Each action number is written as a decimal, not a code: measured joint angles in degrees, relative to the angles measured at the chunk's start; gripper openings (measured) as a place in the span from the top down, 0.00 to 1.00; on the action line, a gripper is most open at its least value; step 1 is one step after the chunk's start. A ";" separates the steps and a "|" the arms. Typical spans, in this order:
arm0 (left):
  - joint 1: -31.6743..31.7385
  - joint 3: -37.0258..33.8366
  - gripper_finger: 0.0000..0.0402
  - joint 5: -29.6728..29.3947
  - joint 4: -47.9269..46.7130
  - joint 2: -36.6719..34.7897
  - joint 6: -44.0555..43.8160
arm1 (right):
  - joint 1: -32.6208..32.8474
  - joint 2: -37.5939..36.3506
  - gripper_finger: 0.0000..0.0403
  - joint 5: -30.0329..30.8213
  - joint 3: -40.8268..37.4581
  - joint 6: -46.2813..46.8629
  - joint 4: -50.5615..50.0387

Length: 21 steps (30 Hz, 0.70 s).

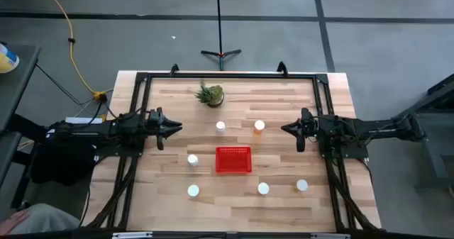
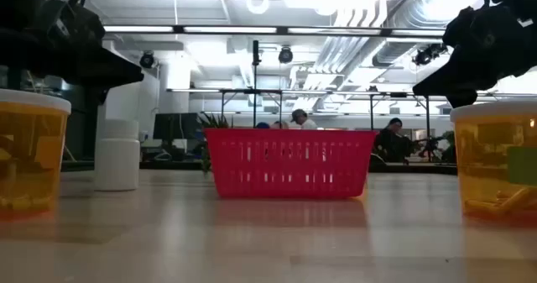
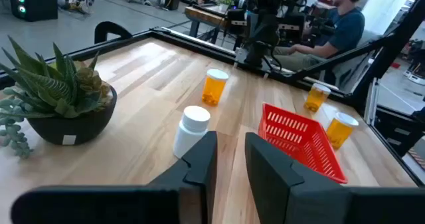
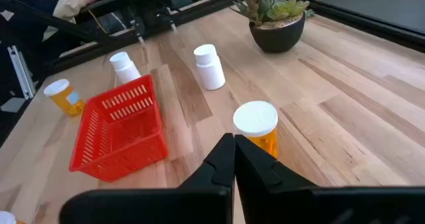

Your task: Pick and place pill bottles into a basket

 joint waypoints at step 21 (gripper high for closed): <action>0.01 0.00 0.71 4.15 -0.63 0.00 -0.02 | 0.00 0.02 1.00 0.00 0.00 -0.34 0.00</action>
